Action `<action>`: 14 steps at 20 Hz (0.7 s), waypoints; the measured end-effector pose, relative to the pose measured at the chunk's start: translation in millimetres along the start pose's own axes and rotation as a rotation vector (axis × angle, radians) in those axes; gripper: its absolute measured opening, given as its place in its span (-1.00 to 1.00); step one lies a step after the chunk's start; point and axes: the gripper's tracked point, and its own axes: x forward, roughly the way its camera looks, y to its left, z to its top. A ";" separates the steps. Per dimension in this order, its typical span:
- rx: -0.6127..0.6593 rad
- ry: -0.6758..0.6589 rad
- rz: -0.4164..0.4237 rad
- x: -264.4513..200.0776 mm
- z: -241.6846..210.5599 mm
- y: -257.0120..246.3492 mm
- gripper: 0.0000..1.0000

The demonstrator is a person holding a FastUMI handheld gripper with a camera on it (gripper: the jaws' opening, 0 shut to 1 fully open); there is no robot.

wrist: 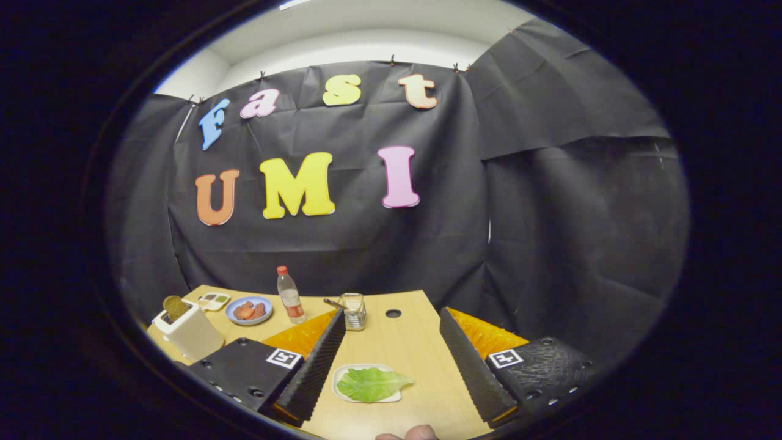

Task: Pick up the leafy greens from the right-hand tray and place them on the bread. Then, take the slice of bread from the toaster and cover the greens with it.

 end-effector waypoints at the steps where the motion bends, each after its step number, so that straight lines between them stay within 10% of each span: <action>1: 0.000 0.028 0.011 10.8 -19.0 -4.8 0.90; 14: 0.013 0.416 0.102 139.6 -233.9 -25.0 0.92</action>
